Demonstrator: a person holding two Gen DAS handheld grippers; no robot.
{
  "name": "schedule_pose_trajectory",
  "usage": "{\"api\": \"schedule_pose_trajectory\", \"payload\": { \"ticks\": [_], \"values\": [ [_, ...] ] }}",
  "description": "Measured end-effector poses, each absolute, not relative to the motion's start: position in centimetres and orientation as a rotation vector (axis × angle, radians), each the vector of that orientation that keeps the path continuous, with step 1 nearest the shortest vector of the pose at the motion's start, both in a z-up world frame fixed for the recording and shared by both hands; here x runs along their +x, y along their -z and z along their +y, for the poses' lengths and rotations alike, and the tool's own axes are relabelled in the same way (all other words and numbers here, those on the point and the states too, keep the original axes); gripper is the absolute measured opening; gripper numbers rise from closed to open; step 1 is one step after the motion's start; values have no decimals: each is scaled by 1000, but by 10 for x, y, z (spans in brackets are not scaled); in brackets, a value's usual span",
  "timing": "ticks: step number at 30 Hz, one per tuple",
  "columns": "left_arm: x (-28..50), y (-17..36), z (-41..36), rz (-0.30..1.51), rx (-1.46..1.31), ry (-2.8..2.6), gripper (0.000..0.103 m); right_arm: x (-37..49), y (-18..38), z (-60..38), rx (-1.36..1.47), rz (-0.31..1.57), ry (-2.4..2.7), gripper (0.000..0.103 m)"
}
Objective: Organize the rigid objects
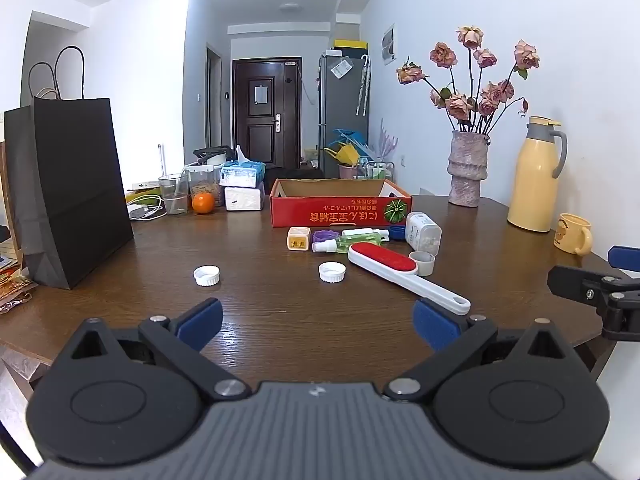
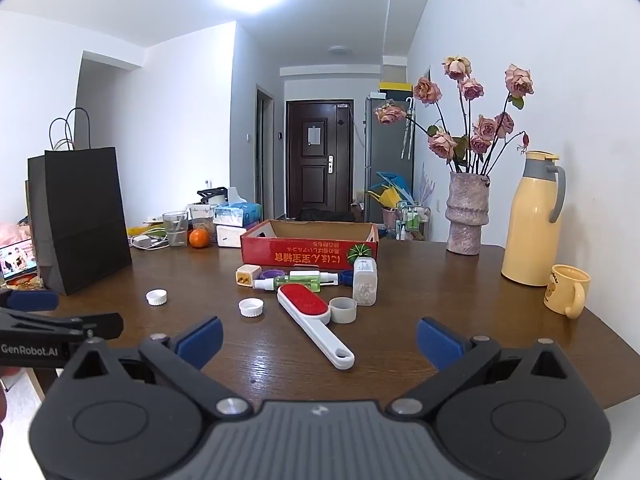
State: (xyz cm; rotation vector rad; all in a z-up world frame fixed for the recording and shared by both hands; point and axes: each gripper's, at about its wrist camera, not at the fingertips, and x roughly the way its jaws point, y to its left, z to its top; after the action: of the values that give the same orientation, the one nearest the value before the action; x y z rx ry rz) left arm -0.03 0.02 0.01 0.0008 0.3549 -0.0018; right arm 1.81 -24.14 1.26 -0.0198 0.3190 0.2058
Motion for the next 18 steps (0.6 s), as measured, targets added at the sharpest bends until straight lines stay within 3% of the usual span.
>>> {"api": "schedule_pose_trajectory", "payload": {
  "ticks": [18],
  "values": [
    [-2,-3,7,365,1,2,103,18,-12,-240,-21,334,-204,103]
  ]
}}
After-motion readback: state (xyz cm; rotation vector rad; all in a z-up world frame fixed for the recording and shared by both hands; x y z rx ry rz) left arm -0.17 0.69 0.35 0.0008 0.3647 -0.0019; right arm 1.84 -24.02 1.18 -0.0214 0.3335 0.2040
